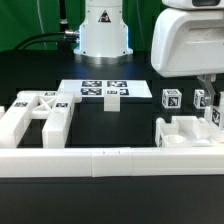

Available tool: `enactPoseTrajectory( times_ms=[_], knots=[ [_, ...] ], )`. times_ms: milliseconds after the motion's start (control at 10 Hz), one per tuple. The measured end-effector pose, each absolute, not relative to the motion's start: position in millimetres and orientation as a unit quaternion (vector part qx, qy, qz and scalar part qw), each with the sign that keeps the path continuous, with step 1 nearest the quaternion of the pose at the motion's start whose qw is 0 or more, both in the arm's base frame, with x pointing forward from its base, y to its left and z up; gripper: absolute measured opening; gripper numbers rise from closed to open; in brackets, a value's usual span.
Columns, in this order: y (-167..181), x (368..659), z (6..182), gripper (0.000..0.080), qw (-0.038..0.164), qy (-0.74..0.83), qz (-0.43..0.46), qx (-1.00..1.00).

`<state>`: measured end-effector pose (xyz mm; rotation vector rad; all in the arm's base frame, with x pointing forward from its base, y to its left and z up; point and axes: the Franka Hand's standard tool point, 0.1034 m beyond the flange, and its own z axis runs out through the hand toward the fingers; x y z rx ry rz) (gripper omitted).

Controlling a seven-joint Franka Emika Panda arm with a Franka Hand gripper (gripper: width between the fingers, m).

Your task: Assemble chair

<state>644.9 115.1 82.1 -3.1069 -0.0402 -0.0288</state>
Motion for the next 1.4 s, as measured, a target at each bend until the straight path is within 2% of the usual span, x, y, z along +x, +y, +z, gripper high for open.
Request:
enactPoseTrajectory(
  times_ms=[500, 900, 1200, 1400],
  knots=[
    [119.6, 648.6, 80.5, 0.0288, 0.041, 0.289, -0.044, -0.955],
    [122.8, 646.5, 80.0, 0.0288, 0.055, 0.497, -0.02, -0.866],
    [123.6, 646.9, 79.5, 0.0289, 0.06, 0.535, -0.012, -0.843],
    [120.0, 647.3, 79.8, 0.0604, 0.057, 0.472, -0.016, -0.88]
  ],
)
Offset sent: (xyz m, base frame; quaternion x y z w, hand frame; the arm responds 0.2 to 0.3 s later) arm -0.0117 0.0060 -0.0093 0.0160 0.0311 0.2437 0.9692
